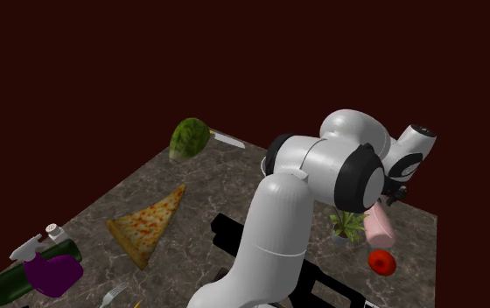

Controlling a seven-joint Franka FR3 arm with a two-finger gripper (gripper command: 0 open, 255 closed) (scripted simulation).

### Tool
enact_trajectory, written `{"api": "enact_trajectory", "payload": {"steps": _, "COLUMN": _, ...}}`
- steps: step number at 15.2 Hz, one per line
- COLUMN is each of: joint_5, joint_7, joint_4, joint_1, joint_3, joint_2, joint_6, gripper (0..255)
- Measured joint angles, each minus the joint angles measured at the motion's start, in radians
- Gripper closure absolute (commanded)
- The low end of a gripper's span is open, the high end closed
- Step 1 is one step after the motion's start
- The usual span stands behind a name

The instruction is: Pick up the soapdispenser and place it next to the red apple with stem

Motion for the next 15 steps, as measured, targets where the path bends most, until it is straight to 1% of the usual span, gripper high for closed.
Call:
{"api": "enact_trajectory", "payload": {"steps": 6, "joint_5": 0.003, "joint_7": -0.001, "joint_4": 0.0, "joint_1": -0.001, "joint_3": 0.002, "joint_2": 0.005, "joint_6": 0.005, "gripper": 0}}
{"api": "enact_trajectory", "payload": {"steps": 7, "joint_5": 0.003, "joint_7": -0.001, "joint_4": 0.0, "joint_1": -0.001, "joint_3": 0.002, "joint_2": 0.005, "joint_6": 0.005, "gripper": 255}}
{"api": "enact_trajectory", "payload": {"steps": 15, "joint_5": 0.003, "joint_7": -0.001, "joint_4": 0.002, "joint_1": -0.001, "joint_3": 0.003, "joint_2": 0.005, "joint_6": 0.005, "gripper": 255}}
